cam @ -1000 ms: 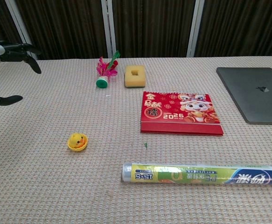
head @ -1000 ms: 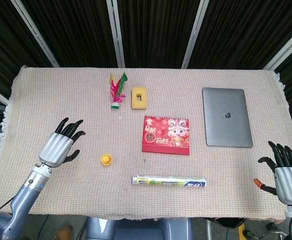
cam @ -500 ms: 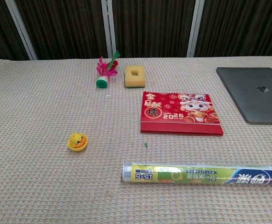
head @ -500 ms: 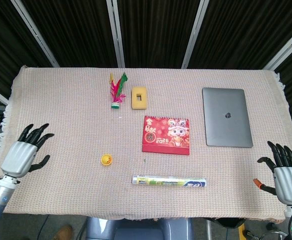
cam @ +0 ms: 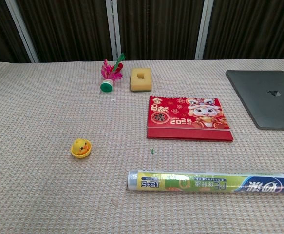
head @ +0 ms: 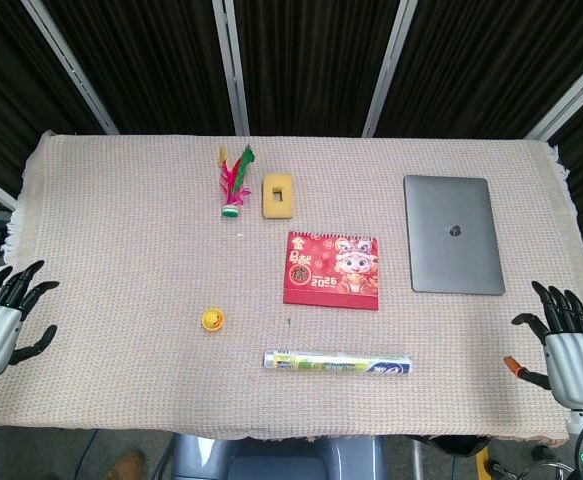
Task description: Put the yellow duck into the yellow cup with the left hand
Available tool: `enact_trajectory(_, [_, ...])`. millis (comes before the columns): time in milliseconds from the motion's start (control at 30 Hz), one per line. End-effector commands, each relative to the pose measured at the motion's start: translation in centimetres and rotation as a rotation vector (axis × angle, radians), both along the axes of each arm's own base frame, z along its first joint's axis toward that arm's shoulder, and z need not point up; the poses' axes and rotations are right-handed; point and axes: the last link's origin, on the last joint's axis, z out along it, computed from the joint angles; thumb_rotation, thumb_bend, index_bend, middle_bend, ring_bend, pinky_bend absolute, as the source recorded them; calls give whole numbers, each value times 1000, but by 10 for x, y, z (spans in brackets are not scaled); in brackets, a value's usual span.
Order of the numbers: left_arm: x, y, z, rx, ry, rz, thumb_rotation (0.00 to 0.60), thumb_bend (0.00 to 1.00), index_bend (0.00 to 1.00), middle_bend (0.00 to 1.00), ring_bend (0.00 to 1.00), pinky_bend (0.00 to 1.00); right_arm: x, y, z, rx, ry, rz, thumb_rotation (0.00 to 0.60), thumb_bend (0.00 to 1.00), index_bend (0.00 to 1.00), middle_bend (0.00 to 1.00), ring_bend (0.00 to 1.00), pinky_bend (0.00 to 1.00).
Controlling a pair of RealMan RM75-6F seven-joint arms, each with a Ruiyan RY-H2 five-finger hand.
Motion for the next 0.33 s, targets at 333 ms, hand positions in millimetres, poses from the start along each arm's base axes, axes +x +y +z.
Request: enact_trajectory(333, [-1, -2, -5, -24, 59, -10, 600, 356, 192, 1, 85, 13, 2, -3, -3, 10, -4, 5, 600, 0, 409, 35, 0, 0])
